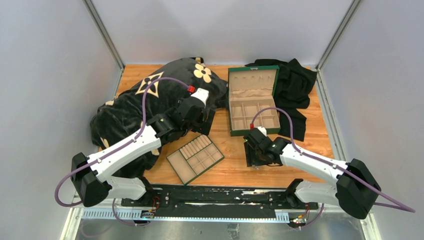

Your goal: Organize the mixed jewelry

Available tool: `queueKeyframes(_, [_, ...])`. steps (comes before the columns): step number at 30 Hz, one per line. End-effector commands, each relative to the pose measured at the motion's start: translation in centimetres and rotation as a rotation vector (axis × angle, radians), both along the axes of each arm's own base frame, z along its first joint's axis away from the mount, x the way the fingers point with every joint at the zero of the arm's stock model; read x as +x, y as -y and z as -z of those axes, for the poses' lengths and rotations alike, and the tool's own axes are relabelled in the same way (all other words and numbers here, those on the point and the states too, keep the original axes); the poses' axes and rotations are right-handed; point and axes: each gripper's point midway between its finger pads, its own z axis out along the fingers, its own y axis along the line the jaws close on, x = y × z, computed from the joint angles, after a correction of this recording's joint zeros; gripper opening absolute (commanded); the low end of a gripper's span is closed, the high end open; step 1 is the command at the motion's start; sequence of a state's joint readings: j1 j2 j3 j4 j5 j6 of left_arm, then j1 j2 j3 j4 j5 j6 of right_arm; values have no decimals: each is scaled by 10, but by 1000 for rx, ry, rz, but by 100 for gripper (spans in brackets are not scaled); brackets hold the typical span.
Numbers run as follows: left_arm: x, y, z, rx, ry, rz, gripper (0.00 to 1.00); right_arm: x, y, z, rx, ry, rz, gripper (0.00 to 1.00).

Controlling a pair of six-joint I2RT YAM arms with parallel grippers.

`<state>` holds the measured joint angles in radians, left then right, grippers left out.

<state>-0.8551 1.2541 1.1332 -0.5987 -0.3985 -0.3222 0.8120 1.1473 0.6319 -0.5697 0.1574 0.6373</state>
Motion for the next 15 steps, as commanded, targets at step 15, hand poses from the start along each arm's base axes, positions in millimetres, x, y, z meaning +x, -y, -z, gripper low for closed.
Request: queueKeyframes(15, [-2, 8, 2, -28, -9, 15, 100, -4, 13, 29, -86, -9, -22, 47])
